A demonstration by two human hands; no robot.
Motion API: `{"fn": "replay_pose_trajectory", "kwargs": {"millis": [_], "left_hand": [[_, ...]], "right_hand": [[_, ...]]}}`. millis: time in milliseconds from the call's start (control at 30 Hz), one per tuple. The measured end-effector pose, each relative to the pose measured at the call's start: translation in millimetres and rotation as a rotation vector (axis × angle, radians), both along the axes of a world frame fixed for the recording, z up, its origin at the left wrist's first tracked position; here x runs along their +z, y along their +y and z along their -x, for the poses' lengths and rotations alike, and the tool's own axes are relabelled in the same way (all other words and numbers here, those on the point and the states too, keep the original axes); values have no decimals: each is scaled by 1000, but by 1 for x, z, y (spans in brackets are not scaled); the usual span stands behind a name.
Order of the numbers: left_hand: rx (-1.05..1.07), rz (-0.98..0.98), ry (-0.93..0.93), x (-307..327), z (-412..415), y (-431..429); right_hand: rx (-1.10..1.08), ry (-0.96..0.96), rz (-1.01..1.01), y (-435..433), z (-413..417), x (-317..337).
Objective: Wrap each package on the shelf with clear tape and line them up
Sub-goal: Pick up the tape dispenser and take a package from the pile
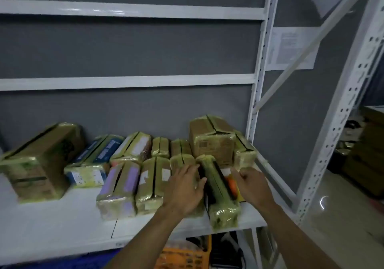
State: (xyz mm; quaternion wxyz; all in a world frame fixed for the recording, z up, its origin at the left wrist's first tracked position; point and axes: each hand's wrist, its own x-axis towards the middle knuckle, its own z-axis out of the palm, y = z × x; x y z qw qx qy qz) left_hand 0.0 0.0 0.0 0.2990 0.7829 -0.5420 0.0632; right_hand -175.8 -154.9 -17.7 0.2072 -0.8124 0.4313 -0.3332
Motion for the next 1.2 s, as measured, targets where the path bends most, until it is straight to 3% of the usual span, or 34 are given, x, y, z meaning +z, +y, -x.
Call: {"fn": "replay_pose_trajectory", "kwargs": {"millis": [233, 433, 667, 833, 933, 1000, 1200], "left_hand": [[139, -337, 72, -44, 2, -61], [241, -476, 147, -68, 5, -80], [289, -408, 183, -76, 7, -81], [321, -307, 273, -70, 3, -83], [377, -242, 335, -51, 5, -89], [307, -221, 370, -40, 11, -95], [-56, 0, 968, -2, 61, -106]], "right_hand": [[-47, 35, -336, -63, 0, -46], [-48, 91, -652, -97, -8, -75], [86, -278, -1098, -109, 4, -102], [101, -452, -1069, -106, 9, -105], [99, -476, -926, -103, 18, -98], [130, -475, -788, -99, 26, -85], [303, -388, -270, -82, 17, -40]]}}
